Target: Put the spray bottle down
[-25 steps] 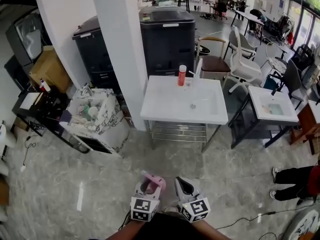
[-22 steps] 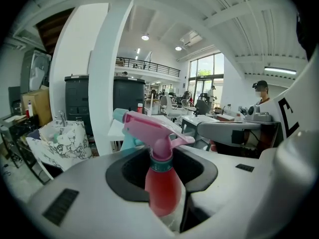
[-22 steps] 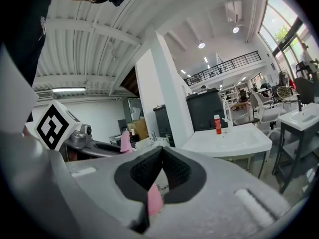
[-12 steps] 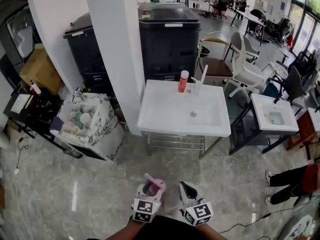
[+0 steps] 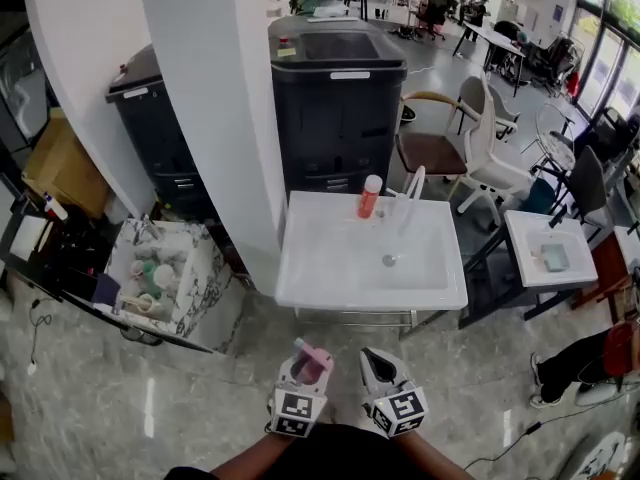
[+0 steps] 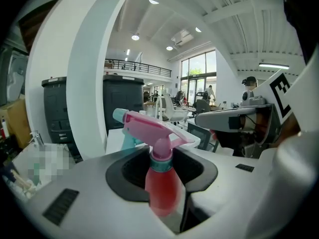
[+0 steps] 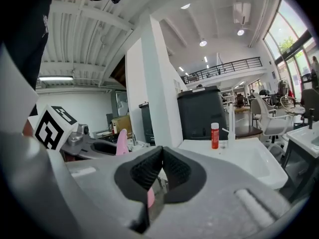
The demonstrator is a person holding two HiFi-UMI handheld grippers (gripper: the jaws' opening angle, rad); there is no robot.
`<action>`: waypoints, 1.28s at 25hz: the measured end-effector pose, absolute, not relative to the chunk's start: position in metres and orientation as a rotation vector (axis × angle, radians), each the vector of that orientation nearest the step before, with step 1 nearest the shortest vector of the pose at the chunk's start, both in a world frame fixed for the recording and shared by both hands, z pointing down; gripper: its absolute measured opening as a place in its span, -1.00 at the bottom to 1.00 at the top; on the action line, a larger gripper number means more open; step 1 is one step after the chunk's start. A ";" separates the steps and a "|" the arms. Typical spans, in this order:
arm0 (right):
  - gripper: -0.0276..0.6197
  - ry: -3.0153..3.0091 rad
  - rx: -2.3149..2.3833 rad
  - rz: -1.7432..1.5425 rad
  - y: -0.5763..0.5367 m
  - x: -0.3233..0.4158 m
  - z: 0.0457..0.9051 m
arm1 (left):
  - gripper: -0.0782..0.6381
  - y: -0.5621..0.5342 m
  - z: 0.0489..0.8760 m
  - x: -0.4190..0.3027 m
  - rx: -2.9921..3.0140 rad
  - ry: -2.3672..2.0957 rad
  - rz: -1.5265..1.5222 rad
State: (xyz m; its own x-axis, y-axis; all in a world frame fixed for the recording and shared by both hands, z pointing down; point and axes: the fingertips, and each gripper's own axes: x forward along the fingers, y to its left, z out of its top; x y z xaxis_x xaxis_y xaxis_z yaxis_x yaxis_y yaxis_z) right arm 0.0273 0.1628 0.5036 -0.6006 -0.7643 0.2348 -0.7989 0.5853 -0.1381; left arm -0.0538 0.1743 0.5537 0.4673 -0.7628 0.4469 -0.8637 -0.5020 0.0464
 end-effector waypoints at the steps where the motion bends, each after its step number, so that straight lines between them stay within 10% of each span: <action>1: -0.92 -2.668 1.324 0.340 0.149 0.021 0.502 | -0.35 0.162 0.550 -0.058 2.467 -1.393 0.544; 32: -0.92 -2.641 1.379 0.446 -0.138 -0.021 0.531 | -0.35 -0.131 0.578 -0.109 2.409 -1.483 0.491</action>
State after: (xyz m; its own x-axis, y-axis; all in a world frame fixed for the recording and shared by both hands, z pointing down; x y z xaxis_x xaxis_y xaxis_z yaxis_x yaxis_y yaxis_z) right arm -0.0211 -0.1376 0.5307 -0.5744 -0.7801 0.2479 -0.8183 0.5390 -0.1998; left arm -0.1085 -0.1309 0.5778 0.4184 -0.8054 0.4199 -0.8968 -0.4396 0.0505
